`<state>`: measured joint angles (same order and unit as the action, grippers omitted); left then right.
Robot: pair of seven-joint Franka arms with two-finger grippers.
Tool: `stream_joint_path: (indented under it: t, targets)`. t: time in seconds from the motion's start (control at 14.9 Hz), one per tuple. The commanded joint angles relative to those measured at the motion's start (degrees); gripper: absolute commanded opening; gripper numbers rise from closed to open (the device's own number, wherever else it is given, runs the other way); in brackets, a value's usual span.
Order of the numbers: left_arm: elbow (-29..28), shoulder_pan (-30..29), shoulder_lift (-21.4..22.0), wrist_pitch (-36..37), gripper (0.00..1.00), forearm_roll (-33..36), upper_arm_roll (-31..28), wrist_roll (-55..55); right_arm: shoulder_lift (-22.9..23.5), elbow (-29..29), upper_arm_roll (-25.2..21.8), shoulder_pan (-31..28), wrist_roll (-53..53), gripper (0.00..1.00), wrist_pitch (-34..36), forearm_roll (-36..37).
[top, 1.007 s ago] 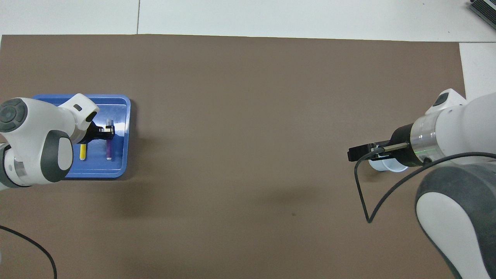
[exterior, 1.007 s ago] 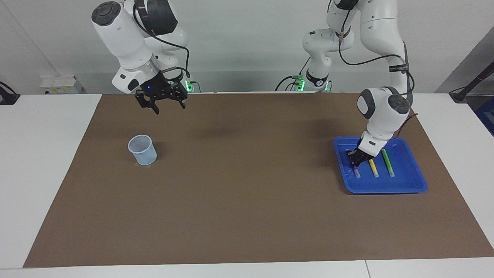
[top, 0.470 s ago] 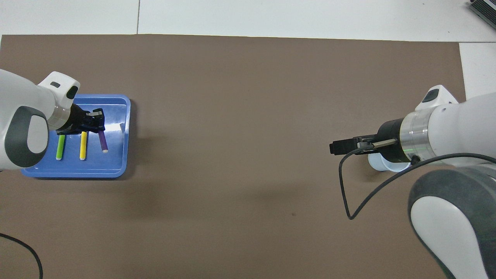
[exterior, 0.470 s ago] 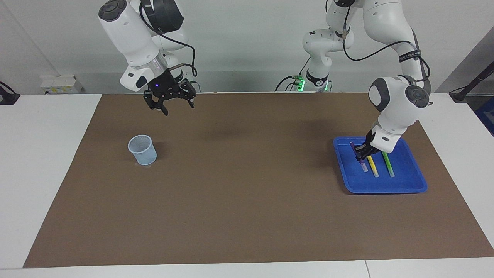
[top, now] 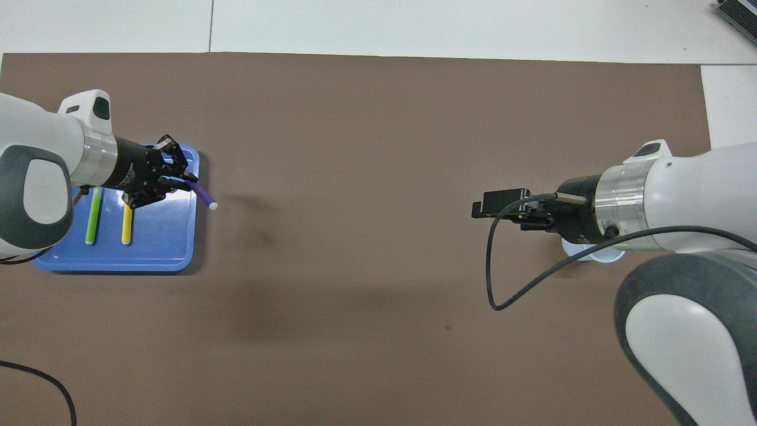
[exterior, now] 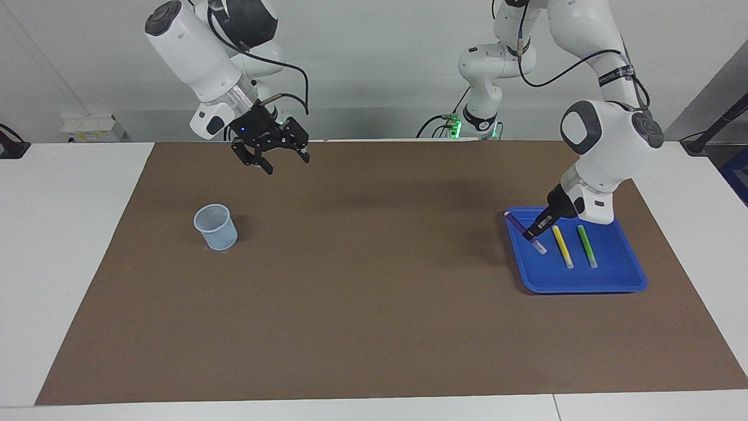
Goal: Transfer and insert pens with both arms
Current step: 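Lift the purple pen with the left gripper while the right gripper approaches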
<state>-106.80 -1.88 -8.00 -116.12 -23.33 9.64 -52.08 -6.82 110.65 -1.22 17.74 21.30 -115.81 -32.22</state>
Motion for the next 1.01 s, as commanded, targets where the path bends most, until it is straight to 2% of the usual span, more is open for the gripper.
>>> stream_joint_path:
  t: [0.0, 0.13, 0.4, 0.74, 0.94]
  targets:
    - [-0.2, 1.1, 1.1, 1.4, 0.0, -5.2, 0.1, -8.8, 0.5, 0.7, 0.0, 4.7, 7.0, 1.0, -4.9, -2.1]
    - [-0.6, 1.1, 2.3, 3.6, 0.0, -8.6, 0.3, -13.4, 1.0, 0.7, 0.0, 7.8, 11.5, 1.0, -8.0, -2.2]
    - [-0.9, 2.4, 4.7, 4.8, 0.0, -11.3, 0.8, -26.6, 3.6, 0.6, 0.0, 11.0, 16.7, 1.0, -16.1, -9.0]
    - [-2.4, 4.9, 7.8, 4.8, 0.0, -12.6, 0.8, -37.6, 10.8, -0.5, 0.0, 18.6, 18.2, 1.0, -32.7, -12.3]
    - [-4.1, 4.9, 9.8, 4.8, 0.0, -14.6, 0.7, -38.4, 15.2, -5.3, 0.0, 20.0, 18.3, 1.0, -34.1, -12.3]
